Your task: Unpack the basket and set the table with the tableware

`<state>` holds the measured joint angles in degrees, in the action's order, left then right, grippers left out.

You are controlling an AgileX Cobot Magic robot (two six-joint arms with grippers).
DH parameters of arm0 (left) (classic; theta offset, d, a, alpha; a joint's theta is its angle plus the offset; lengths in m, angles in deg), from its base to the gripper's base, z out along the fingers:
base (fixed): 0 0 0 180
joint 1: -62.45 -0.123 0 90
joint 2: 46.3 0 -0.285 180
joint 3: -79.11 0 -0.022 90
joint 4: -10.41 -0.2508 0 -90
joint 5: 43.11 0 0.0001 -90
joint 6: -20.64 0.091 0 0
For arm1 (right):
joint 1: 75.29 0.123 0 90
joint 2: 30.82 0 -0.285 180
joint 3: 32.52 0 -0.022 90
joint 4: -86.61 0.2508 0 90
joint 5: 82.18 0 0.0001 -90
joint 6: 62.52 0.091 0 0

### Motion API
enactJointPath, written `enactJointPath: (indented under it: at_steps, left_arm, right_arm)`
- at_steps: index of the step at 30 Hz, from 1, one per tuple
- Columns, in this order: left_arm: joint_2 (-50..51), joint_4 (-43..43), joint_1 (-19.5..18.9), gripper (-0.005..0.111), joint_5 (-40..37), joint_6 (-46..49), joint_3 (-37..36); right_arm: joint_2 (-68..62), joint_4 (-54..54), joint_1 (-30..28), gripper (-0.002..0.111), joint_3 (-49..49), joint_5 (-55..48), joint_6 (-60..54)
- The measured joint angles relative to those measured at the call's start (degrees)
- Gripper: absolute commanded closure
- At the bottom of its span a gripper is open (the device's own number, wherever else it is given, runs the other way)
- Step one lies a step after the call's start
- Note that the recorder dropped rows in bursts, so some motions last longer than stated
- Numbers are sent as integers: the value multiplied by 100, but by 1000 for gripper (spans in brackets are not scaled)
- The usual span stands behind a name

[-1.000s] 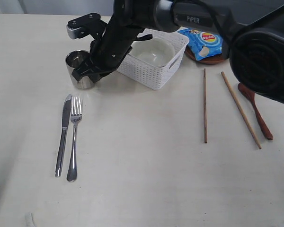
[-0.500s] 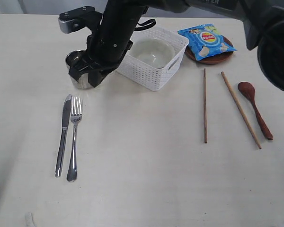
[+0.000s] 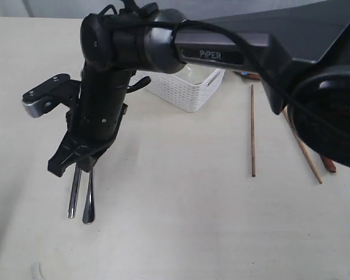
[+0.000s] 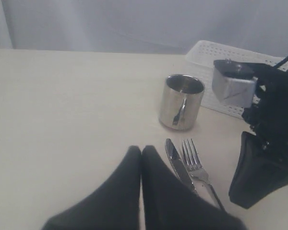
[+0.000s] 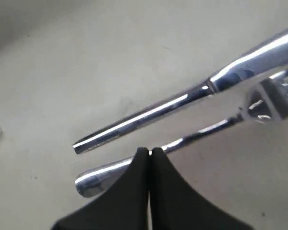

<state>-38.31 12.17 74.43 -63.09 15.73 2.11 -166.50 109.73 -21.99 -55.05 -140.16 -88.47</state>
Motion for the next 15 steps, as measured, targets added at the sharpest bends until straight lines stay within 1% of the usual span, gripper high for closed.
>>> enactJointPath:
  at_steps: [4, 15]
  left_arm:
    - [0, 0, 0, 107, 0, 0, 0]
    - [0, 0, 0, 107, 0, 0, 0]
  right_arm:
    - [-127, 24, 174, 109, 0, 197, -51]
    - [-317, 24, 186, 109, 0, 1012, -62]
